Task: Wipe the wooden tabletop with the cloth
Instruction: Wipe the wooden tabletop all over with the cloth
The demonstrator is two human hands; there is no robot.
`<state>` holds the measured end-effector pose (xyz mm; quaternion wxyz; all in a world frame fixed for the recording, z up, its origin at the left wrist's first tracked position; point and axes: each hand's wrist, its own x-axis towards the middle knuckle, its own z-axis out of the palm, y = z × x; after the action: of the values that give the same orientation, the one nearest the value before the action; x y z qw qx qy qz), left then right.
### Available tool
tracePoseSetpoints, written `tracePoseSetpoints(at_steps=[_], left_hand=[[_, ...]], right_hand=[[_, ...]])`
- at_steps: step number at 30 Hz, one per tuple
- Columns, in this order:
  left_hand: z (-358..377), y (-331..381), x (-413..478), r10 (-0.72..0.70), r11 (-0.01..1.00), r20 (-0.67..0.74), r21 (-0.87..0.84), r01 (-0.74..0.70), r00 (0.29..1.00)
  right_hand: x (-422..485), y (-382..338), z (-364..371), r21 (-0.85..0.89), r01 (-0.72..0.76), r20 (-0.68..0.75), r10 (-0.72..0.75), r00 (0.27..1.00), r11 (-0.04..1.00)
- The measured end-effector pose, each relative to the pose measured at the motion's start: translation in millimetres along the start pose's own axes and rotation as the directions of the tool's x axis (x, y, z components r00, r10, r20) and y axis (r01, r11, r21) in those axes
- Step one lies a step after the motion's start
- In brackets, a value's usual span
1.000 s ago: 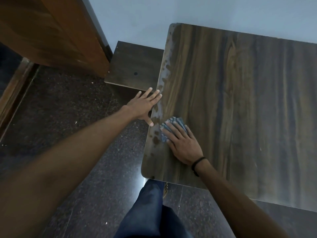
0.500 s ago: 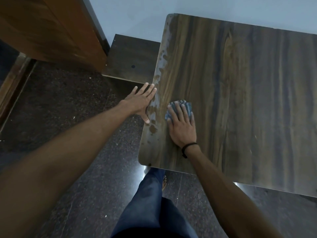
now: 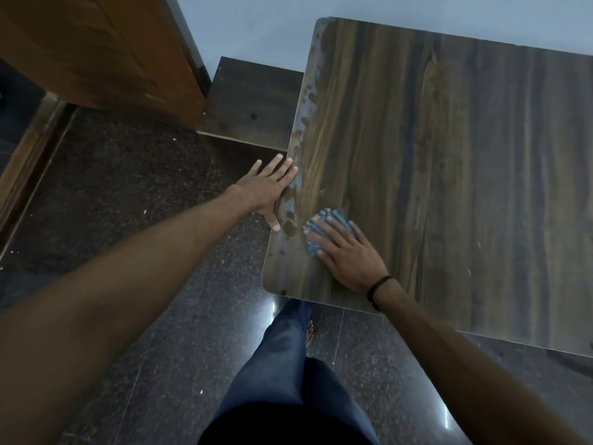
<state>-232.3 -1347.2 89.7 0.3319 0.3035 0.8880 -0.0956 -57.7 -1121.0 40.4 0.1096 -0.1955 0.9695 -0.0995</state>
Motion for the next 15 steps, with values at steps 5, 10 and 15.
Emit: tracePoseSetpoints(at_steps=[5, 10, 15], left_hand=[[13, 9, -9, 0.007, 1.000, -0.007, -0.023, -0.007, 1.000], [19, 14, -16, 0.031, 0.999, -0.011, 0.004, -0.031, 0.999], [30, 13, -26, 0.053, 0.998, -0.012, -0.020, -0.054, 0.999]], right_hand=[[33, -23, -7, 0.144, -0.348, -0.055, 0.358, 0.932, 0.927], [-18, -28, 14, -0.036, 0.009, -0.024, -0.010, 1.000, 0.999], [14, -52, 7, 0.154, -0.374, -0.091, 0.390, 0.916, 0.915]])
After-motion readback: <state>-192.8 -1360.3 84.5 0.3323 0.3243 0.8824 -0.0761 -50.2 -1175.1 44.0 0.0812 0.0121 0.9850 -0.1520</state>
